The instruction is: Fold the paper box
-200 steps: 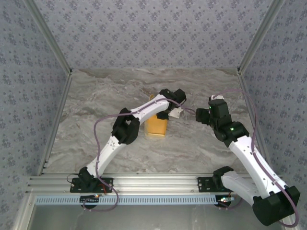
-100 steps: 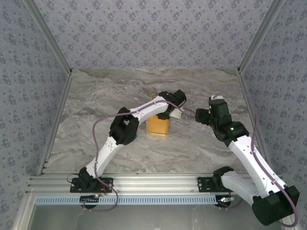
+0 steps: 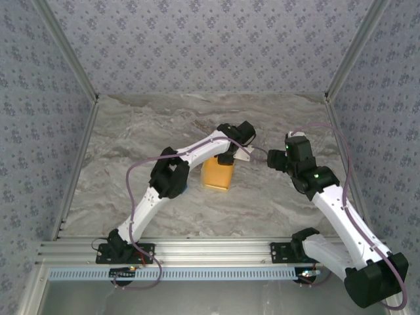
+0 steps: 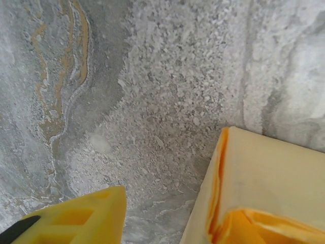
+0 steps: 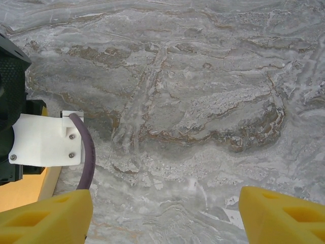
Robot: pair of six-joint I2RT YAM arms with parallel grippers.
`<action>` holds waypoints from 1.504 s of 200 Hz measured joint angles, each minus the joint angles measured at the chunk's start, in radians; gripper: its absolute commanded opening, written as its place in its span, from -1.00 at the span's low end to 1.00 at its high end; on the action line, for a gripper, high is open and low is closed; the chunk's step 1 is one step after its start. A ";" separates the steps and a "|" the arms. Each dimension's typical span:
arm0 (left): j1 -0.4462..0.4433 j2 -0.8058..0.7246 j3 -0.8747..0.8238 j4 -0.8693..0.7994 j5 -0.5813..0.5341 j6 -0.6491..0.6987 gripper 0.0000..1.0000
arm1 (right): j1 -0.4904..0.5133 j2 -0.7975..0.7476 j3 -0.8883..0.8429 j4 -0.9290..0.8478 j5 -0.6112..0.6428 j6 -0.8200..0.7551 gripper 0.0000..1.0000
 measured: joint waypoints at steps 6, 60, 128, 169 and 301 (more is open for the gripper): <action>0.000 -0.002 0.000 -0.002 0.005 -0.002 -0.03 | 0.000 0.001 0.000 0.000 0.000 0.000 0.55; -0.001 -0.026 0.000 -0.024 0.034 -0.020 0.02 | 0.000 0.007 0.000 0.005 -0.004 0.000 0.56; 0.000 -0.119 0.000 -0.050 0.133 -0.068 0.04 | -0.003 0.006 0.000 0.000 0.016 0.005 0.59; 0.009 -0.259 0.000 -0.045 0.309 -0.171 0.02 | -0.008 -0.052 -0.024 -0.024 0.019 0.029 0.54; 0.404 -1.077 -0.938 0.467 0.477 -0.959 0.10 | 0.395 0.415 -0.169 0.167 -0.216 0.086 -0.28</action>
